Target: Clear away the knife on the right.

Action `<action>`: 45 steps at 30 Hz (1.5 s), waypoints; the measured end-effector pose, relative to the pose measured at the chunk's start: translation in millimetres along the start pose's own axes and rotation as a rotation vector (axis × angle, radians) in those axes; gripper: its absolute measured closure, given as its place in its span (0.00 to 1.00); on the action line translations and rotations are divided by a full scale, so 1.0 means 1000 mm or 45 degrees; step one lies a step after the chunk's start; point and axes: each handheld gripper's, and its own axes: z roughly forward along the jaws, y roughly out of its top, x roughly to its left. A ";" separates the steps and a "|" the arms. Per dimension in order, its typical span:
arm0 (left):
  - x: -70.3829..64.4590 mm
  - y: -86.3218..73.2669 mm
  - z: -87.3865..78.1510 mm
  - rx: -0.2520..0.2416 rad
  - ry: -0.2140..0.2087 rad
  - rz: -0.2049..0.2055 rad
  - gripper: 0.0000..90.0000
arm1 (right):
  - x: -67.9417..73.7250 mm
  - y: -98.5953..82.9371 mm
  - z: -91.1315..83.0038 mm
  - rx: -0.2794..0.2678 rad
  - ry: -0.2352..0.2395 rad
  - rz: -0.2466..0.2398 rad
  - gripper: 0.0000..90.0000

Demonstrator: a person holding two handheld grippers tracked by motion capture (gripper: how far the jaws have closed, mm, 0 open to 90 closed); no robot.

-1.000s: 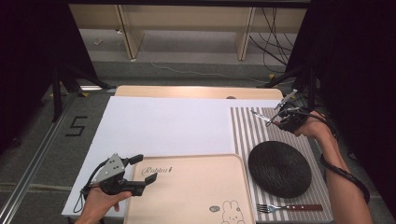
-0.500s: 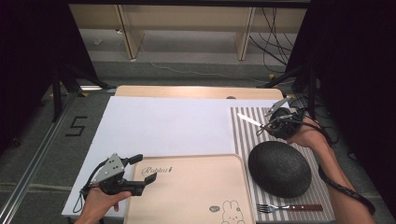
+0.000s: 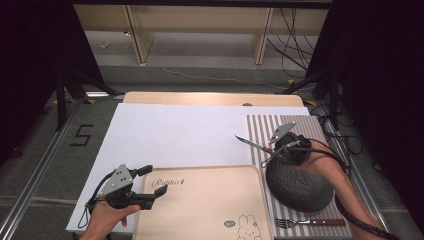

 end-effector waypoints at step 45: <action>0.002 0.000 0.000 -0.004 0.015 0.014 0.19 | 0.112 -0.020 0.024 -0.074 0.152 -0.052 0.85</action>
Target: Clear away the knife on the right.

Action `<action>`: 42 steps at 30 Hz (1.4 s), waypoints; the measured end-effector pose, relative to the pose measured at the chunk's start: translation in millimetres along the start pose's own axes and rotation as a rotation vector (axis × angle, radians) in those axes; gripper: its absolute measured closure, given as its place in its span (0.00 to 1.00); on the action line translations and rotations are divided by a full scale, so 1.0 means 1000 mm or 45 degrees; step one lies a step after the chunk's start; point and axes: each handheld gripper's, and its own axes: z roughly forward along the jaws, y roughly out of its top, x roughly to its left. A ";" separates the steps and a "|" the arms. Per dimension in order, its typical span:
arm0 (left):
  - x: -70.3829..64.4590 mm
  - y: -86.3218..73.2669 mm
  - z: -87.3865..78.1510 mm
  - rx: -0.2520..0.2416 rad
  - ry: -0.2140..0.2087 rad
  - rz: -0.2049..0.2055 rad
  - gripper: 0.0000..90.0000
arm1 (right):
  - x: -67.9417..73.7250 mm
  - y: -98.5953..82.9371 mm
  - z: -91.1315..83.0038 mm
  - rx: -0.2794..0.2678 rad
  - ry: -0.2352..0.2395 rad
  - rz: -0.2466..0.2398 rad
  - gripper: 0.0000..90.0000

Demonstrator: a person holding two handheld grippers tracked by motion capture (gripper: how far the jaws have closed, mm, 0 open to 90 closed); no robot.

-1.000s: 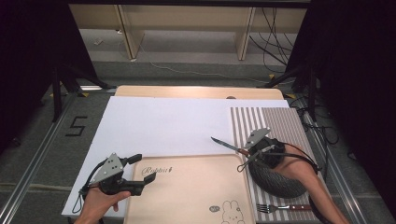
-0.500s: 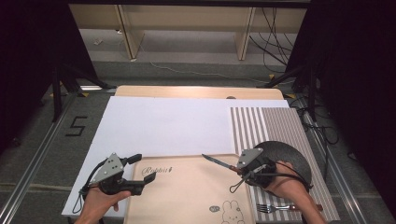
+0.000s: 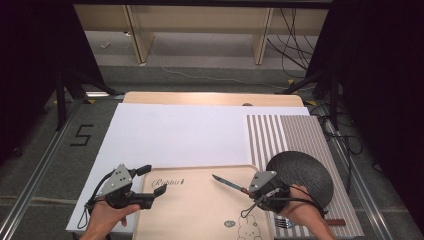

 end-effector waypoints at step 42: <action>-0.001 0.000 -0.001 0.000 0.002 -0.004 0.19 | 0.037 -0.008 0.026 -0.017 0.096 0.150 0.54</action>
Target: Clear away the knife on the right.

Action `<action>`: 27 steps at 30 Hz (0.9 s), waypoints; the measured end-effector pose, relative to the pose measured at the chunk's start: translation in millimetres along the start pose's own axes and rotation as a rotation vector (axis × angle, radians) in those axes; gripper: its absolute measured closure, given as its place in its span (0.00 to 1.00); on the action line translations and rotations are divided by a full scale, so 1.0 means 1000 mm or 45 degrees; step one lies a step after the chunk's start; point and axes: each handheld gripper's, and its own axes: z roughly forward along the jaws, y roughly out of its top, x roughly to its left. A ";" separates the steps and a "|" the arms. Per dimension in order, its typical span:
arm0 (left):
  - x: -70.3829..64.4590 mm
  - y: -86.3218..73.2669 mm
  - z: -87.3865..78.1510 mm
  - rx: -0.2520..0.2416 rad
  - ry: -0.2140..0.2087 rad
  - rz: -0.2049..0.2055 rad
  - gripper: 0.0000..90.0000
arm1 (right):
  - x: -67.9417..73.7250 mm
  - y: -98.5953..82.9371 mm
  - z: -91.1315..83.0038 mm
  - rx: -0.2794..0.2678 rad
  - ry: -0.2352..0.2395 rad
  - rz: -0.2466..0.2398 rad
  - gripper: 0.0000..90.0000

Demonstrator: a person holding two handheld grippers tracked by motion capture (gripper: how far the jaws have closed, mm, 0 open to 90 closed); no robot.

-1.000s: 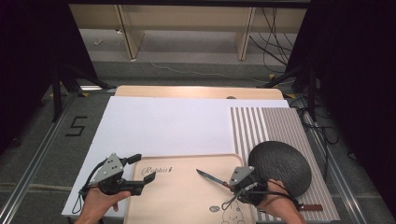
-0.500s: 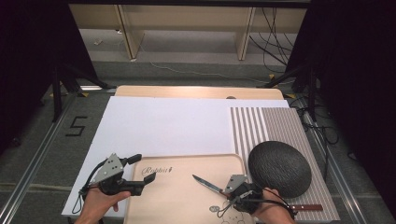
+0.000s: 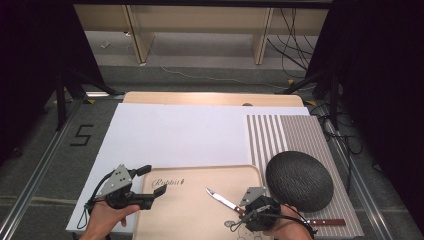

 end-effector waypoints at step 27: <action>0.000 -0.001 0.002 0.010 0.003 0.001 0.19 | 0.014 0.026 0.016 -0.087 0.012 -0.189 1.00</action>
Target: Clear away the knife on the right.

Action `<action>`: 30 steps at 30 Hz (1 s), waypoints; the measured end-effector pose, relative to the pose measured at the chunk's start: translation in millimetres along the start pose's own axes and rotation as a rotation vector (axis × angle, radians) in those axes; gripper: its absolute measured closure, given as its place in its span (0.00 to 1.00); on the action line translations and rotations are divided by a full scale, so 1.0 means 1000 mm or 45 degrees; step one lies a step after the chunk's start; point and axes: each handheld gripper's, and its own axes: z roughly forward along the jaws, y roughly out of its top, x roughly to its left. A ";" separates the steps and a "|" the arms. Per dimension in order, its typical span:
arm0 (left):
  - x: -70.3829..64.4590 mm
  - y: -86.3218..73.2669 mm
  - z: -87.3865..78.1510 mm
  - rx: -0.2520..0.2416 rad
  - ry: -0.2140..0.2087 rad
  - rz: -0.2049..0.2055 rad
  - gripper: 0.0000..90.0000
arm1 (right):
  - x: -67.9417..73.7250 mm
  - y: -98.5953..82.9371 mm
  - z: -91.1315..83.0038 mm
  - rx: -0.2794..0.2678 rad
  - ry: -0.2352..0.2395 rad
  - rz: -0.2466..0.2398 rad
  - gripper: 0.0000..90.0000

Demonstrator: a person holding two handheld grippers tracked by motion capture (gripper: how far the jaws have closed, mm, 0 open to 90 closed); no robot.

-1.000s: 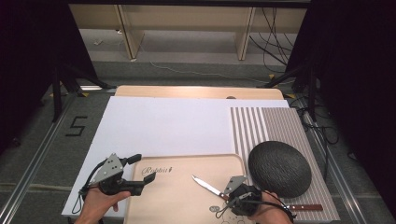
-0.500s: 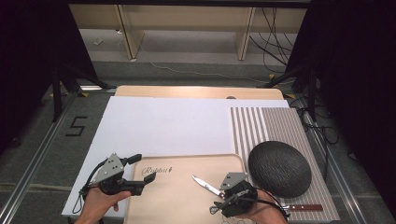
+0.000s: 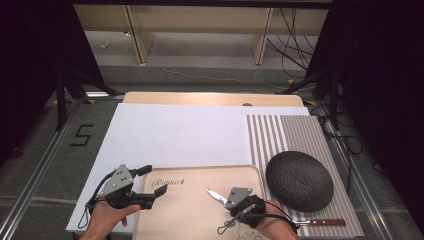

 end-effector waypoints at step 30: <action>0.000 0.001 -0.002 -0.005 0.002 0.007 0.19 | -0.009 -0.013 0.004 0.106 -0.061 0.042 1.00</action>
